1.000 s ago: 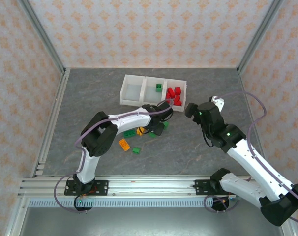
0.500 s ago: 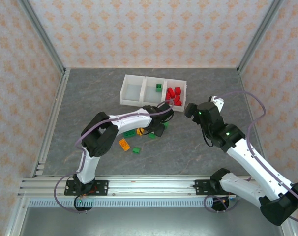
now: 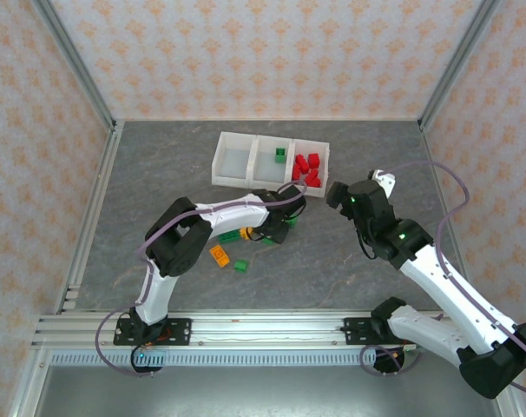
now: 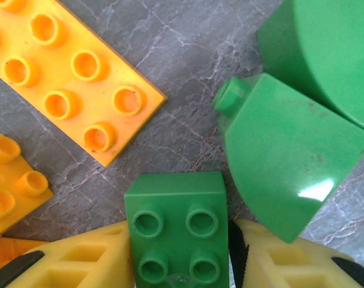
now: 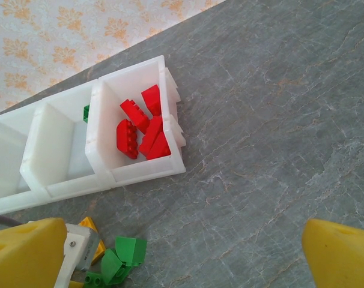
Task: Sort the legos into containers by color
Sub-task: Pick up the lego from the center of the table, then place the lego in the container.
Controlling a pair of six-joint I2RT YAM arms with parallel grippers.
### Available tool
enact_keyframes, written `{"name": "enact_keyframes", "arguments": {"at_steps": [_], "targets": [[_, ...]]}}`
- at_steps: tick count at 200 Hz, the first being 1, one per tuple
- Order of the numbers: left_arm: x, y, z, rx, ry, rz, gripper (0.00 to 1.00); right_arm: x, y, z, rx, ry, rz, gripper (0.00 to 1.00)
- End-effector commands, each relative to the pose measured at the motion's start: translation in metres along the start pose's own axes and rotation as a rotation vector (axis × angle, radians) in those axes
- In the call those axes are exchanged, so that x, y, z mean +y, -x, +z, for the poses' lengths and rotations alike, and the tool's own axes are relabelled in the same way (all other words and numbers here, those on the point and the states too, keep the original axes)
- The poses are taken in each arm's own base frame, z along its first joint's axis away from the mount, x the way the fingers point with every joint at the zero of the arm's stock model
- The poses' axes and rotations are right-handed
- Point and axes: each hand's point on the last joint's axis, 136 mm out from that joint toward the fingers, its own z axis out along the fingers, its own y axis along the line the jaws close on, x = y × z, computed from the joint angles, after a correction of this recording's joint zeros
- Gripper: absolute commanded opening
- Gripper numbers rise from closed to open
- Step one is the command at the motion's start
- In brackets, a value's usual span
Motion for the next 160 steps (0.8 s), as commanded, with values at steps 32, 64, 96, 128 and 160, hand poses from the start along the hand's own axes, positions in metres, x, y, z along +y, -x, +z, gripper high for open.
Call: {"name": "enact_keyframes", "arguments": {"at_steps": [32,64,96,128,160], "targets": [[0.013,-0.001,-0.014,-0.019,0.023,-0.033,0.34,-0.008,0.010,-0.004,-0.042,-0.044,0.000,1.00],[0.025,0.017,-0.035,-0.107,-0.053,-0.145,0.30,-0.008,0.019,-0.009,-0.070,-0.049,0.010,1.00],[0.052,0.042,-0.063,-0.200,-0.121,-0.266,0.26,-0.010,0.026,-0.013,-0.100,-0.051,0.019,1.00],[0.064,0.090,-0.086,-0.273,-0.121,-0.278,0.25,-0.013,0.028,-0.014,-0.116,-0.058,0.017,1.00],[0.085,0.153,-0.084,-0.317,-0.074,-0.300,0.24,-0.016,0.027,-0.016,-0.116,-0.067,0.012,1.00]]}}
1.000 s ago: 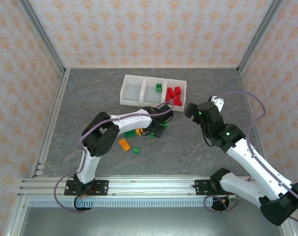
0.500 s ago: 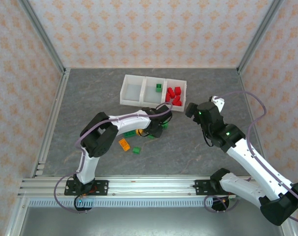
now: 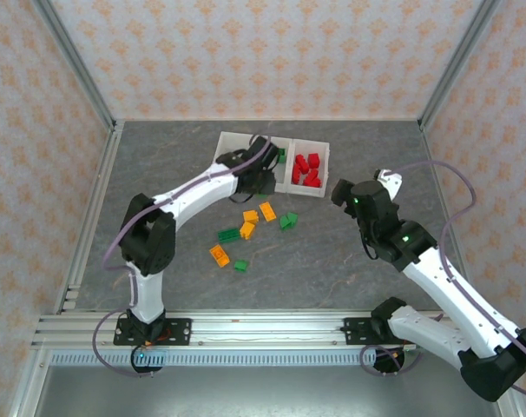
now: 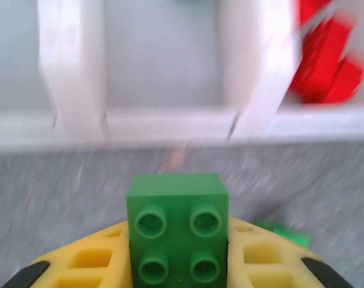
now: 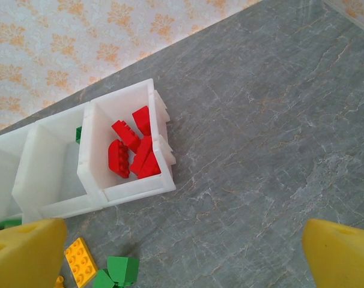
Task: Sort the legos into containers by color
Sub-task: Place the lego in the container, then pick up the lego from the center of the table.
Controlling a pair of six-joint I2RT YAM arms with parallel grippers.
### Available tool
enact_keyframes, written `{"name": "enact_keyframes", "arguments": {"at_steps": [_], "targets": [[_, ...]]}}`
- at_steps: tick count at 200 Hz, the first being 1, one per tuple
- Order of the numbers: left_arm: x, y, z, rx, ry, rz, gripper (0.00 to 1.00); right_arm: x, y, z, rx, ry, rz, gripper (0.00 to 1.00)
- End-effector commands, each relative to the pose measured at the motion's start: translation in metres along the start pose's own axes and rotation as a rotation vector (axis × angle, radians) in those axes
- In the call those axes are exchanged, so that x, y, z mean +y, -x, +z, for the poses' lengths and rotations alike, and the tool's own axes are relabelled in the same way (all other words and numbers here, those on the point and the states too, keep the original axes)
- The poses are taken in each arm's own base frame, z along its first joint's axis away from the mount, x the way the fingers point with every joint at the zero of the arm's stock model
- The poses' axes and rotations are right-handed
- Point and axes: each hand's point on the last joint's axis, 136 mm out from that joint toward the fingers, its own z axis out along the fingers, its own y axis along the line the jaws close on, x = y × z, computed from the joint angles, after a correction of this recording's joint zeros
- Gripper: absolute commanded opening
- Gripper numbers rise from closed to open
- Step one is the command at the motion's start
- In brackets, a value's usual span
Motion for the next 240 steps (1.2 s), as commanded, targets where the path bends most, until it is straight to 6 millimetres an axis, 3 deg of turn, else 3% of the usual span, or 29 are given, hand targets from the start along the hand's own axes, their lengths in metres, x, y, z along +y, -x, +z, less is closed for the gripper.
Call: {"name": "enact_keyframes", "arguments": {"at_steps": [1,17,38,77,93,112,124,175,218,240], "targets": [[0.006,0.036,0.016,-0.018,0.037,0.009,0.24,-0.009,0.014,-0.008,-0.050,-0.032,-0.001,1.00],[0.007,0.063,0.027,-0.049,0.045,0.003,0.24,-0.013,0.014,-0.010,-0.057,-0.043,-0.005,1.00],[0.011,0.082,0.047,-0.067,0.071,0.003,0.24,-0.020,0.017,-0.016,-0.071,-0.060,-0.016,1.00],[0.020,0.099,0.077,-0.099,0.070,-0.025,0.25,-0.028,0.020,-0.020,-0.088,-0.088,-0.037,1.00],[0.022,0.106,0.080,-0.120,0.064,-0.037,0.29,-0.028,0.021,-0.021,-0.089,-0.090,-0.042,1.00],[0.023,0.111,0.078,-0.137,0.064,-0.033,0.41,-0.027,0.021,-0.021,-0.090,-0.090,-0.045,1.00],[0.024,0.114,0.073,-0.146,0.068,-0.020,0.53,-0.026,0.022,-0.021,-0.089,-0.086,-0.045,1.00],[0.015,0.132,0.035,-0.203,0.025,0.006,0.84,-0.018,0.020,-0.018,-0.070,-0.059,-0.030,1.00],[0.002,0.131,-0.023,-0.230,-0.049,0.069,0.92,-0.014,0.019,-0.018,-0.065,-0.036,-0.009,1.00],[-0.003,0.109,-0.052,-0.231,-0.074,0.139,0.95,-0.010,0.018,-0.016,-0.060,-0.018,0.006,1.00]]}}
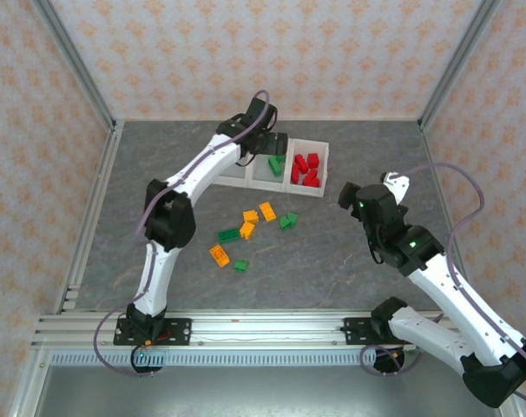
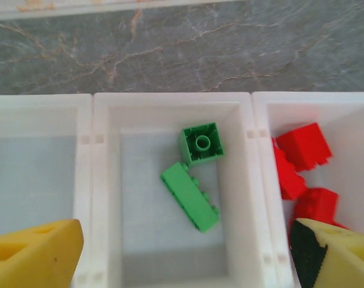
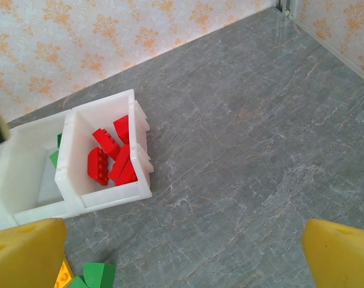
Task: Sort the legos into containers by color
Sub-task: Pick up the lego from the center of the table.
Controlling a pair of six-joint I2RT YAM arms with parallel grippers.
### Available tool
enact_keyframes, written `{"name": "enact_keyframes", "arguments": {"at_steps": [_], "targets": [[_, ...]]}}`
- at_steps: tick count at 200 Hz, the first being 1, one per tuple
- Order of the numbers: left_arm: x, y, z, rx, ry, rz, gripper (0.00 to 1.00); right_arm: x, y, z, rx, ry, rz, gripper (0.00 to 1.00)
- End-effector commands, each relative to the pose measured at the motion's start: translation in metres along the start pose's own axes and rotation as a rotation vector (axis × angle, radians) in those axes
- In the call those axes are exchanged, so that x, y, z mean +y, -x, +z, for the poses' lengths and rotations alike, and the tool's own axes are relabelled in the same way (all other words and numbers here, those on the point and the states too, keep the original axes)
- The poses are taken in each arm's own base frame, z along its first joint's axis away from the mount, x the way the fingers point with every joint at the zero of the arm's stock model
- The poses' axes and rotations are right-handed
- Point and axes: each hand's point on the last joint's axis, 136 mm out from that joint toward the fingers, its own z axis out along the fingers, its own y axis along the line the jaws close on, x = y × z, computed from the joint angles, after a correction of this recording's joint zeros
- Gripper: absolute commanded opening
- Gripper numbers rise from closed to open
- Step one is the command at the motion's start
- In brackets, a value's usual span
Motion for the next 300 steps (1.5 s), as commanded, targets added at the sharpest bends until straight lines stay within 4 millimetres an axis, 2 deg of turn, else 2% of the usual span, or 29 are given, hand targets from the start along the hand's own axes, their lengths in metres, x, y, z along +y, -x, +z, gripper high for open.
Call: {"name": "enact_keyframes", "arguments": {"at_steps": [1,17,21,24,30,62,78,99,121,148,172,178,218,239,300], "targets": [[-0.016,0.006,-0.059,-0.060,-0.069,0.090,0.96,0.006,0.011,-0.004,-0.026,0.025,0.049,1.00],[-0.022,-0.015,-0.076,-0.035,-0.100,0.151,0.99,0.008,0.010,-0.002,-0.024,0.036,0.060,1.00],[-0.024,-0.025,-0.072,-0.010,-0.109,0.174,0.99,0.008,0.010,-0.002,-0.024,0.039,0.064,1.00],[-0.027,-0.026,-0.084,-0.020,-0.128,0.189,0.99,0.008,0.010,-0.002,-0.024,0.041,0.065,1.00],[-0.032,-0.036,-0.089,-0.001,-0.157,0.231,0.99,0.009,0.009,-0.002,-0.024,0.045,0.068,1.00],[-0.046,-0.106,-0.096,0.091,-0.160,0.416,0.99,0.012,0.010,0.000,-0.029,0.053,0.079,1.00],[-0.048,-0.136,-0.091,0.148,-0.165,0.448,0.99,0.014,0.010,0.001,-0.030,0.058,0.080,1.00],[-0.047,-0.165,-0.079,0.212,-0.165,0.454,0.99,0.017,0.010,0.002,-0.024,0.064,0.076,1.00],[-0.052,-0.185,-0.067,0.260,-0.190,0.458,0.99,0.018,0.010,0.003,-0.016,0.063,0.071,1.00],[-0.061,-0.211,-0.050,0.346,-0.222,0.484,0.90,0.016,0.010,0.002,-0.013,0.057,0.069,1.00],[-0.067,-0.222,-0.039,0.377,-0.208,0.527,0.86,0.011,0.009,0.000,-0.015,0.042,0.070,1.00],[-0.066,-0.231,-0.029,0.405,-0.196,0.539,0.86,0.009,0.008,-0.001,-0.016,0.040,0.073,1.00],[-0.065,-0.240,-0.008,0.436,-0.173,0.603,0.80,0.001,0.007,-0.005,-0.023,0.028,0.080,1.00],[-0.063,-0.239,-0.001,0.435,-0.148,0.628,0.80,-0.003,0.009,-0.007,-0.029,0.014,0.075,1.00],[-0.076,-0.227,0.011,0.393,-0.156,0.668,0.78,-0.001,0.007,-0.006,-0.027,0.021,0.079,1.00]]}}
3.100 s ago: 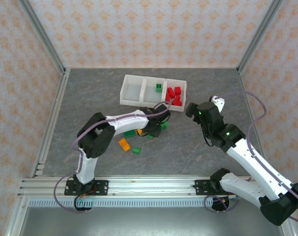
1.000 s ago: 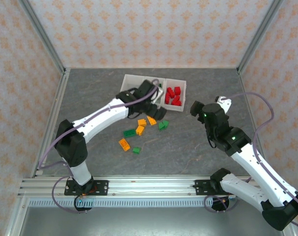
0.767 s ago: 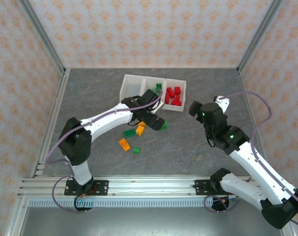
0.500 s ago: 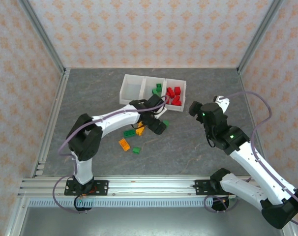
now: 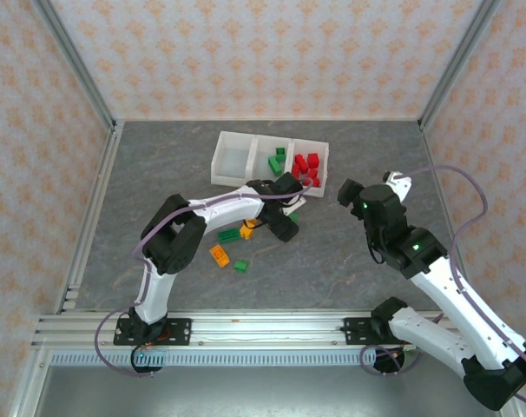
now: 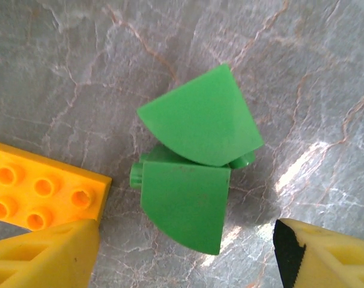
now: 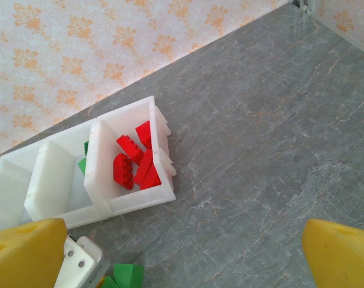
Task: Sort the legos into containers by color
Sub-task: Pick up the lego from the center of the table.
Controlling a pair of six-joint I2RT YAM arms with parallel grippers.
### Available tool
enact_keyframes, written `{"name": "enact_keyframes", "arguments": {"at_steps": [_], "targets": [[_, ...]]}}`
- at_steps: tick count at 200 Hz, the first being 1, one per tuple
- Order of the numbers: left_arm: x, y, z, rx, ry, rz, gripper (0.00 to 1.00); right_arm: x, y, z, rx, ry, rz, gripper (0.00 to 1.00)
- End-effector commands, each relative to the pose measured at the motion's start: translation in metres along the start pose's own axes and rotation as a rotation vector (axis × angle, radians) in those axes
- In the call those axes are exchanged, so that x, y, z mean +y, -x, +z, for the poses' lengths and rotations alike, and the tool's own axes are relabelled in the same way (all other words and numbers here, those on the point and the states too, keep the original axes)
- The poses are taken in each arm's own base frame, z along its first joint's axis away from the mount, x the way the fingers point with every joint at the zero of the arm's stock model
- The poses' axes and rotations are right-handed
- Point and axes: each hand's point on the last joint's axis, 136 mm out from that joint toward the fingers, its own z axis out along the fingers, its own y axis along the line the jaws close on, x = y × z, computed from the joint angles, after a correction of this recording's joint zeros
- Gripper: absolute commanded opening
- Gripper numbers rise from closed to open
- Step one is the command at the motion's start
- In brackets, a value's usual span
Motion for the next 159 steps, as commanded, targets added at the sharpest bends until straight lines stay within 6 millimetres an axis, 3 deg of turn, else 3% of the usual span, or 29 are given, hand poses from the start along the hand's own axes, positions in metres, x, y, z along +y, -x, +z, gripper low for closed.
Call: {"name": "enact_keyframes", "arguments": {"at_steps": [1,105,159], "targets": [[0.003,0.013,0.005,-0.015,0.039,0.049,0.78,-0.009,0.002,-0.001,-0.014,-0.037,0.004,1.00],[0.006,0.015,0.025,0.030,0.050,0.081,0.53,-0.016,0.005,-0.006,-0.031,-0.056,-0.001,1.00],[0.011,0.023,0.010,-0.015,0.080,0.049,0.29,-0.017,0.005,-0.007,-0.034,-0.056,0.001,1.00]]}}
